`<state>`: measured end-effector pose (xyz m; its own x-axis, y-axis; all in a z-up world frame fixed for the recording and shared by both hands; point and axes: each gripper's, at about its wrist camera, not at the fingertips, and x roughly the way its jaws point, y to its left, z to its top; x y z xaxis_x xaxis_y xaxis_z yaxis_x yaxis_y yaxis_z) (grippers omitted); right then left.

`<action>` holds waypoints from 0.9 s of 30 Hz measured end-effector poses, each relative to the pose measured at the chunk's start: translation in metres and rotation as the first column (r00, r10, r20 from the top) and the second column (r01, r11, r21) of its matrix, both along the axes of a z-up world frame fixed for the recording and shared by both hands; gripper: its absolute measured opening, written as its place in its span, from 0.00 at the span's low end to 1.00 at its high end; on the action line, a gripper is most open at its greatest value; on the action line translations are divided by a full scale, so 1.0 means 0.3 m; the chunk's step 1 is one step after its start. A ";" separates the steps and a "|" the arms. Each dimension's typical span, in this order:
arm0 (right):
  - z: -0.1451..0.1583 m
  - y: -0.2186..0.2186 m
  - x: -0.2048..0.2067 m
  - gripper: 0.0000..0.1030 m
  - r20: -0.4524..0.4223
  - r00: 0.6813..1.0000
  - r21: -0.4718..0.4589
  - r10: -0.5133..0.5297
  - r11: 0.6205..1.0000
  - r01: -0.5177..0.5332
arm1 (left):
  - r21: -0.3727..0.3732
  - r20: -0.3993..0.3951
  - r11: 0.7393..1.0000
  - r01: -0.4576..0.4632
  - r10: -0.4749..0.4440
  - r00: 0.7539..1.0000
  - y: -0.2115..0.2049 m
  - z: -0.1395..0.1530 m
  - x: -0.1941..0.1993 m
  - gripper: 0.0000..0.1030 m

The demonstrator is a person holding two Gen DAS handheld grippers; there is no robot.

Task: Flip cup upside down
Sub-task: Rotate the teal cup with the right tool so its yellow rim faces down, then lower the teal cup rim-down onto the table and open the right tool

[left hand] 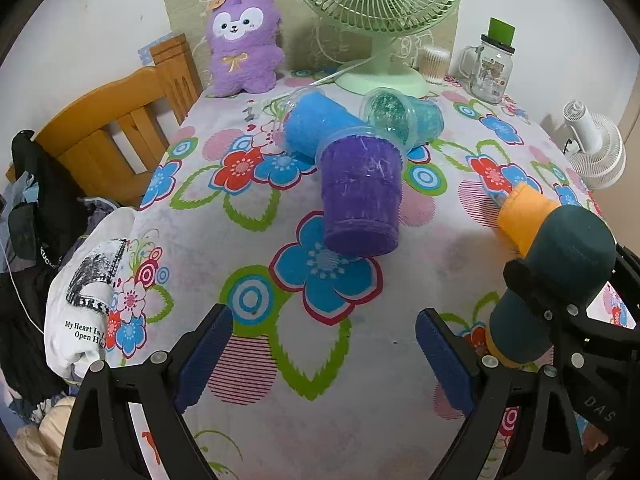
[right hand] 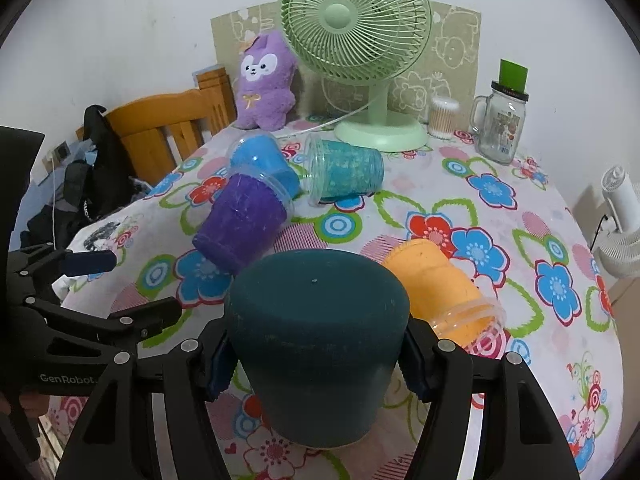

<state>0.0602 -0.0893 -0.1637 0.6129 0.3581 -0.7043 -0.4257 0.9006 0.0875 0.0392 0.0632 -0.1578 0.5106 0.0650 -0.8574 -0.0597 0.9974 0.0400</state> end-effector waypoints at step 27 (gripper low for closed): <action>0.279 -0.153 -0.062 0.94 0.029 0.987 0.088 -0.157 0.984 0.154 | -0.084 -0.056 0.996 0.002 -0.006 0.998 -0.051 0.207 -0.045 0.92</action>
